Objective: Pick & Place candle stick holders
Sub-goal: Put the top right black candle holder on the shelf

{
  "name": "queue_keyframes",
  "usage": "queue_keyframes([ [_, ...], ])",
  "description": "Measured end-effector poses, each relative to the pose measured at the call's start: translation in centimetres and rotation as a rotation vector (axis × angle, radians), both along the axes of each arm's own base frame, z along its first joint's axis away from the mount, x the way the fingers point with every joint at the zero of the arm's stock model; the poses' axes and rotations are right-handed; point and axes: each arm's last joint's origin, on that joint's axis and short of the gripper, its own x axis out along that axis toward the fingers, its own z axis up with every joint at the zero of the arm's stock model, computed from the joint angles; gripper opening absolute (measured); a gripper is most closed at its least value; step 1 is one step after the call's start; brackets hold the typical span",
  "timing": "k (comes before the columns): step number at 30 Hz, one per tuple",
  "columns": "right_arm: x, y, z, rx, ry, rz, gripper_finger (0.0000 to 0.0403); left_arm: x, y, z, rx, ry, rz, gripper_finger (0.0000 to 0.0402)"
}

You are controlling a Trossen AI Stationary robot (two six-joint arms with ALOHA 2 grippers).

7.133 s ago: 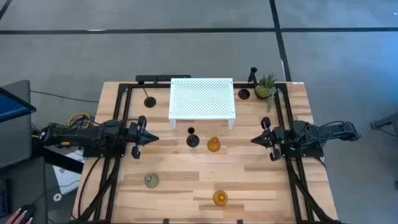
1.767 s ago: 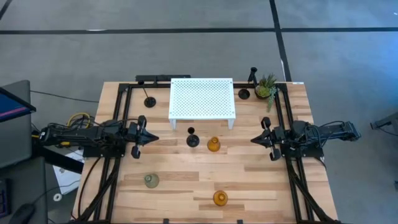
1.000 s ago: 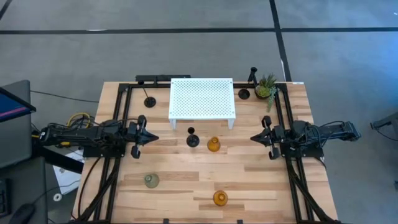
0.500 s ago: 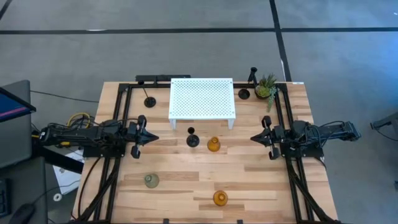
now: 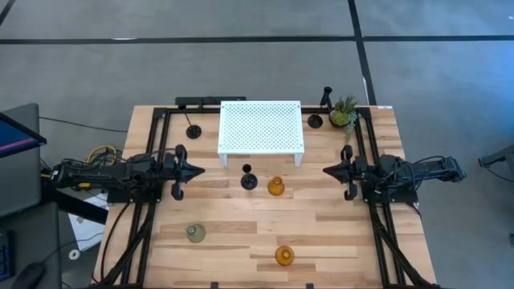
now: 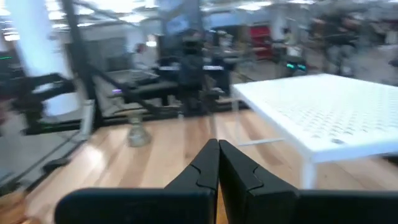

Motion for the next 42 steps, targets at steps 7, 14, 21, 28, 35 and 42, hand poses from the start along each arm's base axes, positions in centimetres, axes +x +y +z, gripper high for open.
queue_keyframes([
  [7, -0.1, -0.2, 0.3, 0.008, -0.018, -0.067, 0.0000, 0.2, 0.1, 0.8, -0.005, 0.013, 0.029, 0.0004],
  [14, -0.2, -0.3, 1.0, 0.023, -0.087, -0.091, 0.0000, 1.1, 0.1, 3.1, 0.009, 0.067, 0.032, 0.0004],
  [21, -0.3, -0.5, 1.6, 0.031, -0.112, -0.150, 0.0000, 2.6, 0.0, 5.6, 0.144, 0.108, 0.051, 0.0004],
  [28, -1.3, -0.6, 4.8, 0.004, -0.123, -0.156, 0.0000, 2.7, 0.0, 6.6, 0.212, 0.099, 0.062, 0.0004],
  [35, 0.0, -0.5, 5.4, -0.014, -0.004, -0.173, 0.0000, 2.6, 0.3, 6.7, 0.200, 0.105, 0.140, 0.0004],
  [42, 2.4, -0.3, 5.2, -0.012, 0.030, -0.223, 0.0000, 2.3, 0.5, 6.0, 0.227, 0.186, 0.206, 0.0004],
])
